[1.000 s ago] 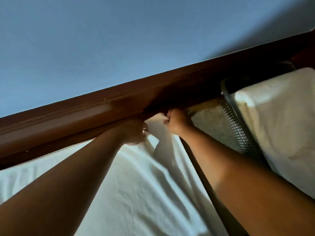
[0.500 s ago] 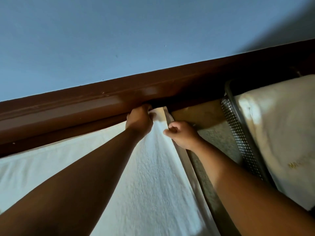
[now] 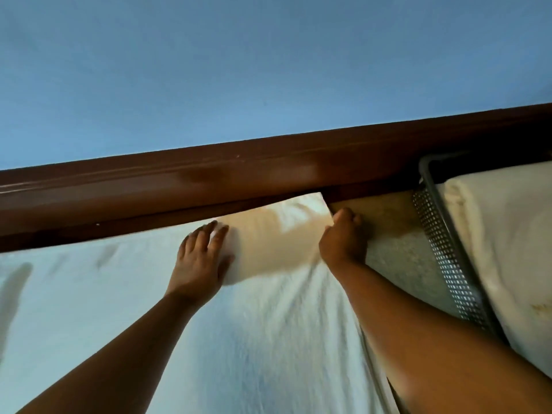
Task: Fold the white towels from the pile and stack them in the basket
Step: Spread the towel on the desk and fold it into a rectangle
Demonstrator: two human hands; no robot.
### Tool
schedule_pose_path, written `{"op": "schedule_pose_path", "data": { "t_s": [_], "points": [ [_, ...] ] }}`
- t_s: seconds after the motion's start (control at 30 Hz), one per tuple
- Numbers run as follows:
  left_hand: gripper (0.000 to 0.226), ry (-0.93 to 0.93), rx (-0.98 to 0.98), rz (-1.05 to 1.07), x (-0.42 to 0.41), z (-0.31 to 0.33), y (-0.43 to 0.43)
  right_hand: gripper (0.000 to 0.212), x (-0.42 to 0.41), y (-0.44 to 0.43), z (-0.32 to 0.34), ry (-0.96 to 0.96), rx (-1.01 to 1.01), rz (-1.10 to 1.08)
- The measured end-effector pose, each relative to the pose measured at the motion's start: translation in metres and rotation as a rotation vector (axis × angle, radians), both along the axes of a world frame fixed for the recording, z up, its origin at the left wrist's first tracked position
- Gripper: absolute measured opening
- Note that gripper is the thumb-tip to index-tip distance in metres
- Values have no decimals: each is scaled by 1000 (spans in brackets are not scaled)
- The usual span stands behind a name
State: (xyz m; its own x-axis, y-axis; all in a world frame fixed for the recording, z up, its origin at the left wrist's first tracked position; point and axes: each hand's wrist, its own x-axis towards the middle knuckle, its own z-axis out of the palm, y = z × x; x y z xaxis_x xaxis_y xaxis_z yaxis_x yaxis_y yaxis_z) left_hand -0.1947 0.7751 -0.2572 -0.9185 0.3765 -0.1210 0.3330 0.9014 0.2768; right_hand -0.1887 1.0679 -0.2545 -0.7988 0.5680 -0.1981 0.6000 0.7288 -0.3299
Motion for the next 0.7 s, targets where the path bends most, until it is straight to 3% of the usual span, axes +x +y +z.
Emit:
{"op": "schedule_pose_path", "data": {
  "t_s": [0.1, 0.17, 0.37, 0.53, 0.7],
  "points": [
    [60, -68, -17, 147, 55, 2, -77, 34, 43, -49, 19, 53, 146, 340],
    [59, -102, -22, 314, 98, 1, -130, 34, 78, -84, 25, 46, 142, 583],
    [57, -233, -70, 1034, 225, 13, -259, 42, 151, -185, 40, -304, -20, 895],
    [58, -277, -86, 1066, 303, 21, -316, 47, 175, -276, 51, -394, -59, 1123],
    [67, -296, 0, 1107, 317, 36, -333, 50, 182, -370, 53, -373, -44, 1280]
  ]
}}
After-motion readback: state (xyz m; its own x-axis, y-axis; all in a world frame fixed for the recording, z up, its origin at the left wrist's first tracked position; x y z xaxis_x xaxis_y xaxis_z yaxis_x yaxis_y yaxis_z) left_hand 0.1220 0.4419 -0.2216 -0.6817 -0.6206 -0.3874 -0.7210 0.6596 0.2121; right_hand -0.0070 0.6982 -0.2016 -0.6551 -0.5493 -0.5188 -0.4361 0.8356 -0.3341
